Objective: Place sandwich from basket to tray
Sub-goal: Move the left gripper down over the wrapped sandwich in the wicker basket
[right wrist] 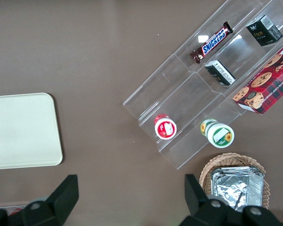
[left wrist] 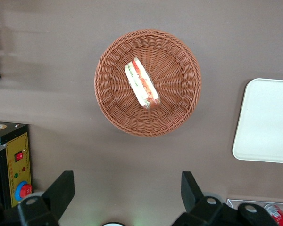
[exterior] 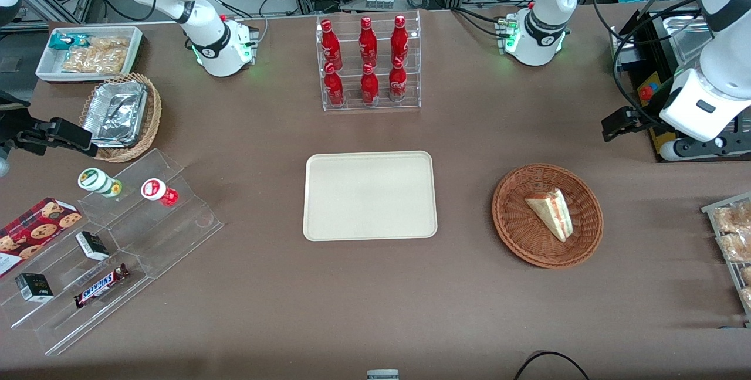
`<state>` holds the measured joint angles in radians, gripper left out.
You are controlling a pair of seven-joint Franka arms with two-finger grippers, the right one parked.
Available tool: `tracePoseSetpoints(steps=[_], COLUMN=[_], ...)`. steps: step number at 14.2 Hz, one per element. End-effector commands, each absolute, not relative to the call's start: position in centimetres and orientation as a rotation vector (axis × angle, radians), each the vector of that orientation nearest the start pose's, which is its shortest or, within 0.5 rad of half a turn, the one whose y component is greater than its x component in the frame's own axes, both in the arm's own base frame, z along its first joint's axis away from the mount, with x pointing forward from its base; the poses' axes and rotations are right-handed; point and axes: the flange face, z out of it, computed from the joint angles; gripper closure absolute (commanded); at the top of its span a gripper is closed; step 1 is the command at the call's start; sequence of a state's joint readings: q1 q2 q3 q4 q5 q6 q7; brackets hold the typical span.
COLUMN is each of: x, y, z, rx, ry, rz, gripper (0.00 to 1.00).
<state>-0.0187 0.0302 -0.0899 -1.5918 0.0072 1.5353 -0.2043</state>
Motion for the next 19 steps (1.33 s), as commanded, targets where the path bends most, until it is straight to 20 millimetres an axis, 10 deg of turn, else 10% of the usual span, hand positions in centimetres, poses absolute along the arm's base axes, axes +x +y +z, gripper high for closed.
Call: tracePoseSetpoints(steps=[1,9,15,19], x=[56.2,58.8,57.3,55.6], y=[-5.8,-6.5,-6.6,-6.6], z=[59.0,48.5,38.5,34.1], rx=[-3.122,-3.118,-3.137,-3.127], ry=[-0.117,-0.094,-0.135,-0.456], rz=[0.125,0.233,0.087,-0.06], gripper=[0.0,0.0,0.0,0.0])
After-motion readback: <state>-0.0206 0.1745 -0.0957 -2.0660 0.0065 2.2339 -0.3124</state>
